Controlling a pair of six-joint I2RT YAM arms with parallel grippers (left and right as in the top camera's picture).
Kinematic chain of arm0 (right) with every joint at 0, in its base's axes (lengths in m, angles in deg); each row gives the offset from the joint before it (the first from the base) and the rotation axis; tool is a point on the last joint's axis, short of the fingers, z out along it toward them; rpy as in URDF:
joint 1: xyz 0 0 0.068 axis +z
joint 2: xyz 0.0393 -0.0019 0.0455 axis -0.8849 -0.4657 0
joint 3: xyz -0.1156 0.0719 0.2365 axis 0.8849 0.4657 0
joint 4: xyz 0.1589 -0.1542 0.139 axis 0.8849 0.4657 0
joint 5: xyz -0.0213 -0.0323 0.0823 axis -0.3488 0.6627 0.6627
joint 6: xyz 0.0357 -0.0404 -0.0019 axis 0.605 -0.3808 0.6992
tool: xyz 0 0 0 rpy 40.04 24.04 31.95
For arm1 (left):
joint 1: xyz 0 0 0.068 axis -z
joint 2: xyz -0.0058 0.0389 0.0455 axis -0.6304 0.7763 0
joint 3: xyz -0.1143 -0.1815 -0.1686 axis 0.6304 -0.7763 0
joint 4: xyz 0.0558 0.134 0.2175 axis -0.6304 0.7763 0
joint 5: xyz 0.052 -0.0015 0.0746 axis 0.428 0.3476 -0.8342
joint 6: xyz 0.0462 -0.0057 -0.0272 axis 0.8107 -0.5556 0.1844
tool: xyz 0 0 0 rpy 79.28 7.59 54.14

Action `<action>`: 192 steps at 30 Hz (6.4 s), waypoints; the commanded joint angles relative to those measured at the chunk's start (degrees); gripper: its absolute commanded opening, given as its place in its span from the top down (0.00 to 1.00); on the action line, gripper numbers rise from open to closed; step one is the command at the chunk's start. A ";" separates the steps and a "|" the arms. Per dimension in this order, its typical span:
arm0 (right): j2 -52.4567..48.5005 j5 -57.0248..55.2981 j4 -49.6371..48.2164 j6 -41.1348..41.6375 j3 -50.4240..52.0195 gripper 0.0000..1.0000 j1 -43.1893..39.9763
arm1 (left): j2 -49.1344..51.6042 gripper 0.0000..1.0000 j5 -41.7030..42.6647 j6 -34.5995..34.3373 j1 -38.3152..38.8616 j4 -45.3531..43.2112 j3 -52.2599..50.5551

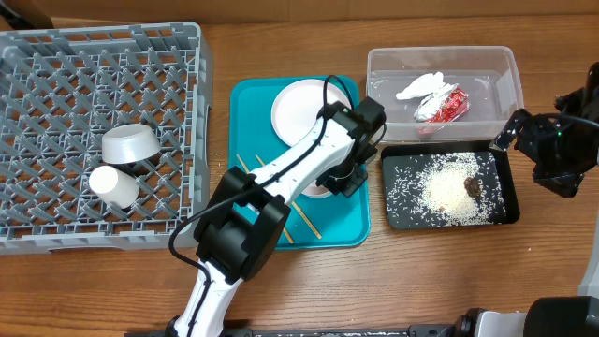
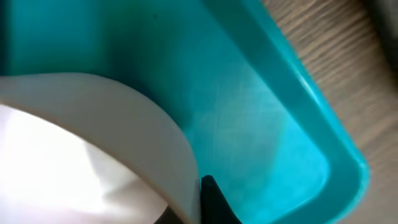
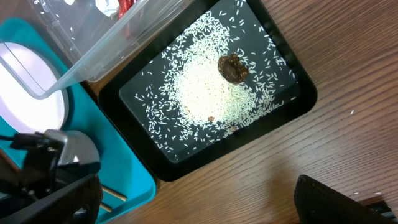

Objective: Sort waste into correct bins and load items into the dishwasher
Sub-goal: 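Reach the left gripper to the pink bowl on the teal tray and grasp it, then carry the pink bowl left and set it upright in the dish rack, then reach the left gripper to the chopsticks and grasp one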

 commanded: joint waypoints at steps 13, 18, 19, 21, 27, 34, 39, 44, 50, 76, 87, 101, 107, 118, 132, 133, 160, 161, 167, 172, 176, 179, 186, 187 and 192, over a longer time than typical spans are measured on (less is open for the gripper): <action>1.60 -0.57 -0.13 0.15 -0.76 0.00 -0.09 | -7.91 0.96 5.44 -0.52 -14.38 9.35 22.97; 1.60 -0.57 -0.13 0.15 -0.76 0.00 -0.09 | -9.16 0.96 18.45 3.37 -25.68 9.20 23.47; 1.60 -0.57 -0.13 0.15 -0.76 0.00 -0.09 | -9.14 0.96 20.96 4.13 -27.43 9.20 23.45; 1.60 -0.57 -0.13 0.15 -0.76 0.00 -0.09 | -9.09 0.96 28.44 6.54 -32.20 9.20 23.43; 1.60 -0.57 -0.13 0.15 -0.76 0.00 -0.09 | -8.92 0.96 44.50 11.47 -44.52 8.92 23.04; 1.60 -0.57 -0.13 0.15 -0.76 0.00 -0.09 | -8.90 0.96 52.87 12.96 -54.64 7.13 18.82; 1.60 -0.55 -0.11 0.15 -0.76 0.00 -0.09 | -8.90 0.96 58.40 12.17 -59.74 1.68 13.94; 1.60 -0.55 0.13 0.15 -0.76 0.00 -0.09 | -8.90 0.96 59.63 9.22 -62.25 -3.80 11.47; 1.60 -0.55 0.33 0.15 -0.76 0.00 -0.09 | -8.74 0.96 62.40 7.10 -63.95 -12.13 8.55; 1.60 -0.55 1.40 0.17 -0.76 0.00 -0.09 | 4.09 0.96 68.32 8.92 -66.77 -20.24 8.52; 1.60 -0.55 1.44 0.20 -0.76 0.00 -0.09 | 5.86 0.96 84.83 8.79 -66.77 -27.02 8.55; 1.60 -0.55 1.84 0.20 -0.76 0.00 -0.09 | 5.88 0.96 63.17 6.71 -68.22 -21.27 8.55; 1.60 -0.55 1.84 0.17 -0.76 0.00 -0.09 | 5.77 0.60 60.39 5.97 -72.08 -17.68 8.55; 1.57 -0.57 1.97 0.17 -0.76 0.00 -0.09 | 1.31 0.02 58.14 6.01 -75.84 -11.76 8.55; 1.57 -1.22 3.39 -0.04 -0.76 0.00 -0.09 | -18.34 0.00 28.26 -3.74 -71.49 -4.63 8.55; 1.60 -1.22 3.28 -0.04 -0.76 0.00 -0.09 | -20.50 0.00 22.40 -7.28 -69.61 -3.02 8.55; 1.60 -1.25 4.15 -0.07 -0.76 0.00 -0.09 | -48.50 0.00 -4.17 -33.05 -48.50 24.96 -3.91; 1.60 -1.25 4.13 -0.07 -0.76 0.00 -0.09 | -50.18 0.00 -4.13 -34.42 -47.41 23.56 -5.90; 1.60 -1.25 4.15 -0.07 -0.76 0.00 -0.09 | -56.39 0.00 -4.17 -43.17 -35.50 12.96 -20.02; 1.60 -1.25 4.15 -0.07 -0.76 0.00 -0.09 | -53.55 0.00 -4.33 -47.12 -23.19 1.01 -31.30; 1.60 -1.25 4.13 -0.07 -0.76 0.00 -0.09 | -46.71 0.00 -4.33 -47.10 -18.16 -7.45 -36.92; 1.60 -1.22 4.13 -0.07 -0.76 0.00 -0.09 | -39.15 0.00 -4.31 -47.04 -17.66 -9.22 -37.46; 1.60 -1.22 4.15 -0.07 -0.76 0.00 -0.09 | -27.71 0.00 -4.09 -45.35 -17.70 -13.14 -37.46; 1.60 -1.22 4.15 -0.07 -0.76 0.00 -0.09 | -26.84 0.02 -4.11 -44.87 -17.77 -13.68 -37.46; 1.60 -1.22 4.15 -0.07 -0.76 0.00 -0.09 | -21.62 0.10 -3.67 -39.91 -17.90 -17.75 -37.46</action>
